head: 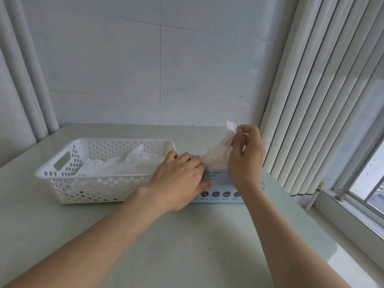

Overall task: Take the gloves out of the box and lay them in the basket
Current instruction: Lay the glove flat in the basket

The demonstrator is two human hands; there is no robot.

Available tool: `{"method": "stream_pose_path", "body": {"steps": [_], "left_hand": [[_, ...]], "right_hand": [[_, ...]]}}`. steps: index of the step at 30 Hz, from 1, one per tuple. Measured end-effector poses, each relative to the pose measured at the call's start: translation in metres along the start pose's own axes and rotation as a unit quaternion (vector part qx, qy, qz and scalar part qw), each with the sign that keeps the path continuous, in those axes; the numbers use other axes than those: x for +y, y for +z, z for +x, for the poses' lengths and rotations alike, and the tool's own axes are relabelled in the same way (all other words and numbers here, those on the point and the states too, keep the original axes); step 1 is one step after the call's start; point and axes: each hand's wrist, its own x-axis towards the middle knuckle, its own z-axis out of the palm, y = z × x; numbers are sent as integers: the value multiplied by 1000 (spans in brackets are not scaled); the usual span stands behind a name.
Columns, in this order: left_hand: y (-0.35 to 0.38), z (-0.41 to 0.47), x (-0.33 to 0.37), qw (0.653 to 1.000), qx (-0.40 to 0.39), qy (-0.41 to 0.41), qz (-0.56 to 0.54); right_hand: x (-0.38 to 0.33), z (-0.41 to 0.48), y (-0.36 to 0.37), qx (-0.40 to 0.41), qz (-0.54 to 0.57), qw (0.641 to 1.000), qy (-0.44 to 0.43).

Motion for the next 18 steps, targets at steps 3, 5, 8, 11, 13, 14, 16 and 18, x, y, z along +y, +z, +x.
{"method": "stream_pose_path", "body": {"steps": [3, 5, 8, 11, 13, 14, 16, 18], "left_hand": [[-1, 0, -1, 1000, -5, 0, 11], [-5, 0, 0, 1000, -11, -8, -5], [-11, 1, 3, 993, 31, -44, -108], [-14, 4, 1, 963, 95, -91, -237], [-15, 5, 0, 950, 116, -112, -267], [-15, 5, 0, 947, 128, -115, -270], [-15, 4, 0, 944, 150, -119, -268], [-15, 3, 0, 942, 162, -125, -264]], "right_hand": [[-1, -2, -1, 22, -29, 999, -28], [-3, -1, -3, 3, -18, 998, -53], [-8, 0, -4, -121, 9, 992, -37], [-12, -2, -7, -251, 52, 966, 39], [-14, -2, -9, -297, 69, 949, 74], [-14, -2, -10, -308, 76, 945, 82], [-13, -1, -10, -308, 83, 944, 88], [-12, 0, -12, -300, 57, 949, 74]]}}
